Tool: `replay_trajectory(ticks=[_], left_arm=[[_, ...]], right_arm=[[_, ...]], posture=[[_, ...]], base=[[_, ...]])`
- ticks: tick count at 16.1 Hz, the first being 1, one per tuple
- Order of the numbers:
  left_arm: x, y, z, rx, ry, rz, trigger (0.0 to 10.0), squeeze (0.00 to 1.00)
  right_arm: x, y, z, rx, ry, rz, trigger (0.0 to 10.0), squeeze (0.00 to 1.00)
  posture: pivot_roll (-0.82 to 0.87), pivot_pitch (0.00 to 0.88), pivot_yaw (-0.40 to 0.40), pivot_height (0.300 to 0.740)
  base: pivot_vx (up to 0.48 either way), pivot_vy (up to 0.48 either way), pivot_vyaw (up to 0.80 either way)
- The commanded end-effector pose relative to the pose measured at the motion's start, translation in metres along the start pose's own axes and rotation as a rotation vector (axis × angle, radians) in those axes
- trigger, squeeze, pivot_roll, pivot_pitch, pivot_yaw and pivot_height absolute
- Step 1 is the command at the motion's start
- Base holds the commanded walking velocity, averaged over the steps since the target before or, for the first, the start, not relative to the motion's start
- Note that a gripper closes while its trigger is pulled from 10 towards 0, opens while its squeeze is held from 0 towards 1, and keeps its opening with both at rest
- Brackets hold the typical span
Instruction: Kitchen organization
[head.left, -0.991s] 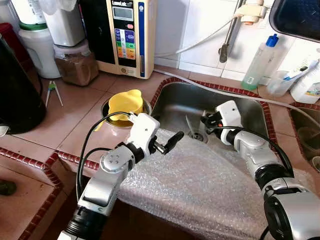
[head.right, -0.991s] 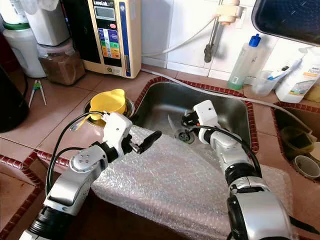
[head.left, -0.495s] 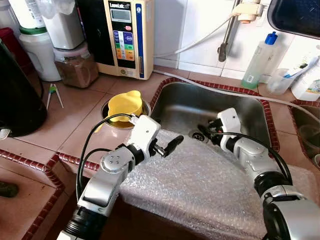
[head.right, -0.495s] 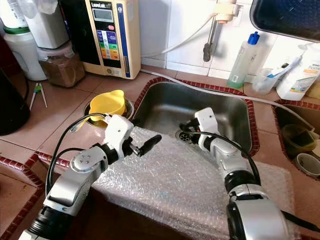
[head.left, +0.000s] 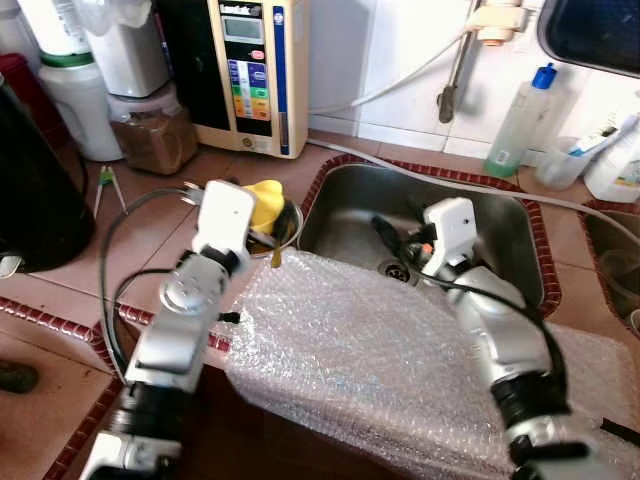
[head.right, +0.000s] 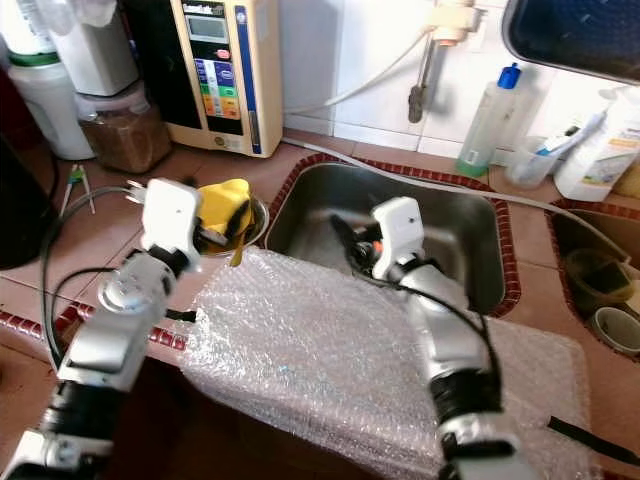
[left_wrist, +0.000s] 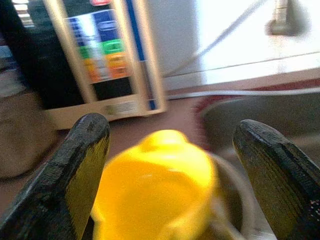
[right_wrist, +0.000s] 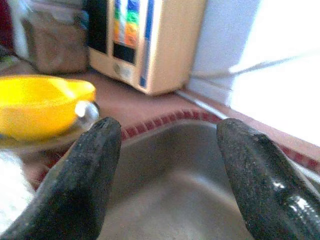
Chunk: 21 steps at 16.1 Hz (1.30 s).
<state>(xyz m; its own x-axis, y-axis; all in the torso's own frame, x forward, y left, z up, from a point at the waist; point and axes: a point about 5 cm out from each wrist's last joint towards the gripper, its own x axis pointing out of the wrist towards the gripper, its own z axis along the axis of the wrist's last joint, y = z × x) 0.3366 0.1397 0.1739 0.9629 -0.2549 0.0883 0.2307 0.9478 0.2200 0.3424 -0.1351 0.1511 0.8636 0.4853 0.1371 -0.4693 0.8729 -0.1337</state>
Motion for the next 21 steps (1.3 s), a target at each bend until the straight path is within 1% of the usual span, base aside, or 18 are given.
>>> replay_trajectory(ticks=[1,2,3,4,5,6,7,8,9,10,11,12,15,17,18,21], left_arm=[[0.002,0.01,0.001,0.014,-0.002,0.058,10.0,1.0],[0.007,0.025,-0.002,0.045,0.026,0.142,10.0,1.0],[0.008,0.028,-0.003,0.057,0.033,0.153,10.0,1.0],[0.014,0.038,-0.007,0.064,0.073,0.202,10.0,1.0],[0.015,0.04,-0.008,0.067,0.082,0.208,10.0,1.0],[0.017,0.046,-0.01,0.031,0.094,0.249,10.0,0.0],[0.019,0.049,-0.013,-0.019,0.113,0.269,10.0,0.0],[0.02,0.049,-0.015,-0.043,0.131,0.274,10.0,0.0],[0.023,0.049,-0.022,-0.122,0.174,0.284,10.0,0.0],[0.024,0.048,-0.022,-0.137,0.173,0.281,10.0,0.0],[0.029,0.047,-0.017,-0.094,0.15,0.259,10.0,0.0],[0.033,0.045,-0.013,-0.091,0.136,0.248,10.0,0.0],[0.04,0.042,-0.01,-0.105,0.15,0.228,10.0,0.0],[0.042,0.04,-0.012,-0.114,0.173,0.208,10.0,0.0],[0.043,0.034,-0.017,-0.081,0.216,0.135,10.0,0.0],[0.041,0.031,-0.023,-0.091,0.263,0.084,10.0,0.0]], right_arm=[[-0.001,0.004,0.005,0.017,-0.009,-0.005,10.0,1.0],[-0.005,0.021,0.005,0.048,-0.008,0.05,10.0,1.0],[-0.007,0.024,0.005,0.048,-0.001,0.056,10.0,0.11],[-0.013,0.027,0.005,0.048,0.028,0.054,10.0,0.0],[-0.014,0.026,0.006,0.054,0.028,0.052,10.0,0.0],[-0.017,0.024,0.01,0.089,0.026,0.033,10.0,0.0],[-0.021,0.023,0.013,0.119,0.021,0.012,10.0,0.0],[-0.023,0.022,0.015,0.138,0.015,0.006,10.0,0.0],[-0.028,0.026,0.014,0.161,0.033,0.011,10.0,0.0],[-0.029,0.029,0.014,0.156,0.035,0.026,10.0,0.0],[-0.03,0.037,0.015,0.143,0.033,0.082,10.0,0.0],[-0.03,0.04,0.014,0.147,0.04,0.102,10.0,0.0],[-0.027,0.039,0.02,0.17,0.033,0.116,10.0,0.0],[-0.029,0.044,0.025,0.192,0.02,0.183,10.0,0.0],[-0.033,0.05,0.028,0.209,0.011,0.26,10.0,0.0],[-0.035,0.055,0.033,0.211,-0.004,0.315,10.0,0.0]], posture=[[0.01,0.0,-0.007,0.74],[0.01,0.0,-0.005,0.74],[0.0,0.0,-0.004,0.74],[-0.01,0.0,-0.003,0.74],[-0.01,0.0,-0.003,0.74],[-0.01,0.0,-0.002,0.74],[-0.01,0.001,-0.003,0.74],[-0.01,0.002,-0.004,0.74],[0.0,0.002,-0.008,0.74],[0.0,0.003,-0.008,0.74],[0.0,0.002,-0.012,0.74],[0.0,0.001,-0.013,0.74],[0.0,0.0,-0.014,0.74],[-0.01,0.0,-0.014,0.74],[0.0,0.0,-0.018,0.74],[0.0,0.0,-0.024,0.74]], base=[[0.0,0.0,0.0],[0.0,0.0,0.0],[0.0,0.0,0.0],[0.0,0.0,0.0],[0.0,0.0,0.0],[0.0,0.0,0.0],[0.0,0.0,0.0],[0.0,0.0,0.0],[0.0,0.0,0.0],[0.0,0.0,0.0],[0.0,0.0,0.0],[0.0,0.0,0.0],[0.0,0.0,0.0],[0.0,0.0,0.0],[0.0,0.0,0.0],[0.0,0.0,0.0]])
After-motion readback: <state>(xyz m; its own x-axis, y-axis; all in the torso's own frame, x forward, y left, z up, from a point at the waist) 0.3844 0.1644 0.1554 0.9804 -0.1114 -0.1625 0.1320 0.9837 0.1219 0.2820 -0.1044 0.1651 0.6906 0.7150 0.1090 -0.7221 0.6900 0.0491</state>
